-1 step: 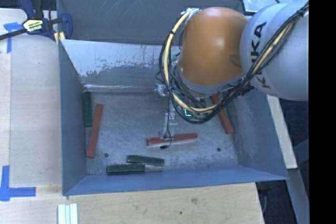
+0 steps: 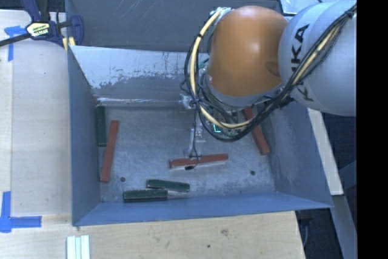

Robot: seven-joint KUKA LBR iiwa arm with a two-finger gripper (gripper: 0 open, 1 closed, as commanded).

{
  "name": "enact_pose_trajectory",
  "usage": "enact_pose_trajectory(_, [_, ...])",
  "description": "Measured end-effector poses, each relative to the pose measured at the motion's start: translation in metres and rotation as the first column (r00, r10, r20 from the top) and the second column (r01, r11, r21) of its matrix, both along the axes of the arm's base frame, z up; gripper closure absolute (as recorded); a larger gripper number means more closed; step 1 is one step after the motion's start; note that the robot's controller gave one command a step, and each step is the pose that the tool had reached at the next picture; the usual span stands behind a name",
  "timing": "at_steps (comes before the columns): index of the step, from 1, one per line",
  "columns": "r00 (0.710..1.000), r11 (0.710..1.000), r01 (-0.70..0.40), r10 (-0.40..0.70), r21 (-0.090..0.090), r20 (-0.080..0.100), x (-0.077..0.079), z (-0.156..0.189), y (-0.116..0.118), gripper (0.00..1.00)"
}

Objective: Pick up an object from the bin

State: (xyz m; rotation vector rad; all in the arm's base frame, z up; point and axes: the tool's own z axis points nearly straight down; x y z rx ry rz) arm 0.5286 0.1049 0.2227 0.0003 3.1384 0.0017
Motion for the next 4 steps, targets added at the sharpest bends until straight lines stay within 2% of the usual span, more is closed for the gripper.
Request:
enact_pose_trajectory(1, [0.994,0.994,-0.109,0.109,0.0,0.007,-0.007,-0.021,-0.008,0.0])
enact_pose_trajectory(2, [0.964,0.964,-0.264,0.264,-0.002,0.004,-0.019,-0.083,-0.018,0.0])
enact_pose_trajectory(3, [0.978,0.978,-0.21,0.21,-0.001,0.0,-0.028,-0.152,-0.049,1.0])
enact_pose_trajectory(4, [0.978,0.978,-0.209,0.209,-0.001,0.0,-0.028,-0.152,-0.049,1.0])
